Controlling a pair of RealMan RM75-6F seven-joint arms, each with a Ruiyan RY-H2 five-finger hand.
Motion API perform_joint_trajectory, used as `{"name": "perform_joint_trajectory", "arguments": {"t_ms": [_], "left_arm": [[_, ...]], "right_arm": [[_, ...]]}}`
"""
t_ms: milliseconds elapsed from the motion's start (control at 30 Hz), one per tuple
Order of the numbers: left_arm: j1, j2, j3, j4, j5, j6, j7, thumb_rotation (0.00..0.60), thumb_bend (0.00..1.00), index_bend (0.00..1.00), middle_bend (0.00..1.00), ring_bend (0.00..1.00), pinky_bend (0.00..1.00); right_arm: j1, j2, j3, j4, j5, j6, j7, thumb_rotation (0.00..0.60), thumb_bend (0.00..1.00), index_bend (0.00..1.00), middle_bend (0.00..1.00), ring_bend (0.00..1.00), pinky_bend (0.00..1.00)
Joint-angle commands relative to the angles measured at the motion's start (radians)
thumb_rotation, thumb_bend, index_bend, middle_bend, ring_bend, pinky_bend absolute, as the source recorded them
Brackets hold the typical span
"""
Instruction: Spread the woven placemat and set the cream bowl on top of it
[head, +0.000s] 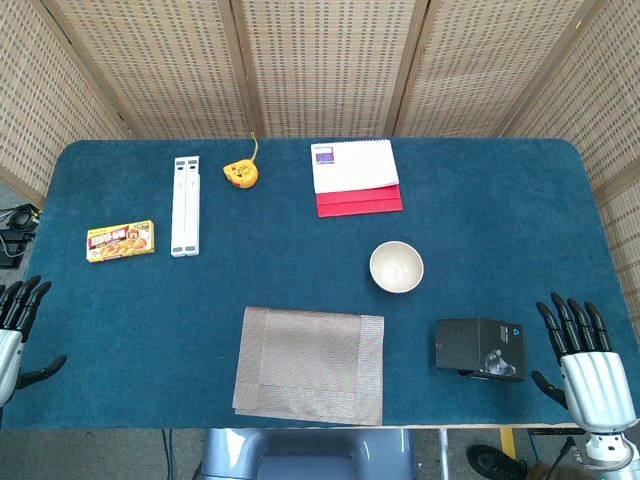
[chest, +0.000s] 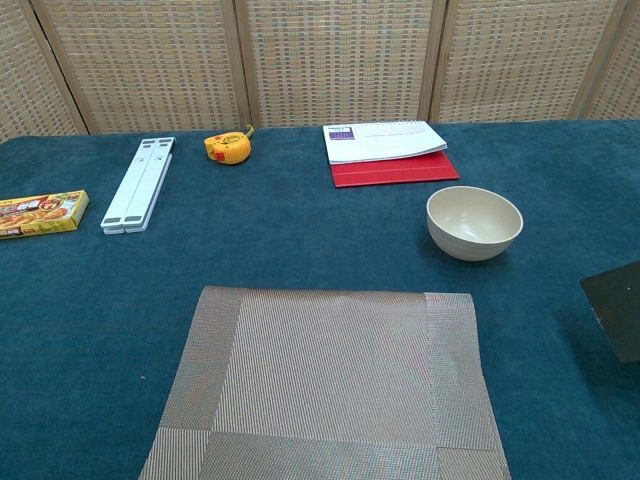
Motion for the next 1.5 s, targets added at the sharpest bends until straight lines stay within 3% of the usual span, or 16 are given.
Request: {"name": "perform_joint_trajectory", "arguments": {"t_ms": [33, 300, 533, 633, 833, 1167, 1500], "left_arm": [[0.001, 0.0, -0.003, 0.001, -0.002, -0.003, 0.001, 0.6, 0.0, 0.0, 0.0, 0.0, 0.0], [-0.001, -0.009, -0.023, 0.009, -0.009, -0.007, 0.005, 0.6, 0.0, 0.0, 0.0, 0.0, 0.0], [-0.032, -0.036, -0.057, 0.025, -0.048, -0.057, 0.015, 0.6, 0.0, 0.0, 0.0, 0.0, 0.0], [-0.042, -0.04, -0.072, 0.029, -0.083, -0.085, 0.015, 0.6, 0.0, 0.0, 0.0, 0.0, 0.0], [-0.062, -0.043, -0.095, 0.035, -0.138, -0.132, 0.016, 0.6, 0.0, 0.0, 0.0, 0.0, 0.0], [-0.094, -0.049, -0.12, 0.05, -0.223, -0.214, 0.016, 0.6, 0.0, 0.0, 0.0, 0.0, 0.0], [-0.106, -0.051, -0.13, 0.063, -0.261, -0.243, 0.017, 0.6, 0.0, 0.0, 0.0, 0.0, 0.0]], "right_arm": [[0.001, -0.001, -0.001, 0.001, -0.001, -0.004, -0.002, 0.6, 0.0, 0.0, 0.0, 0.0, 0.0], [0.045, -0.001, 0.01, -0.008, -0.002, -0.075, -0.028, 0.6, 0.0, 0.0, 0.0, 0.0, 0.0], [0.331, 0.056, 0.147, -0.085, 0.088, -0.439, 0.028, 0.6, 0.0, 0.08, 0.0, 0.0, 0.0], [0.441, 0.044, 0.172, -0.077, 0.127, -0.594, 0.102, 0.6, 0.0, 0.11, 0.0, 0.0, 0.0], [0.574, -0.035, 0.168, 0.011, 0.131, -0.752, 0.147, 0.6, 0.0, 0.18, 0.0, 0.0, 0.0], [0.693, -0.215, 0.148, 0.197, 0.146, -0.838, 0.094, 0.6, 0.05, 0.23, 0.0, 0.0, 0.0], [0.695, -0.328, 0.108, 0.367, 0.195, -0.82, 0.062, 0.6, 0.13, 0.27, 0.0, 0.0, 0.0]]}}
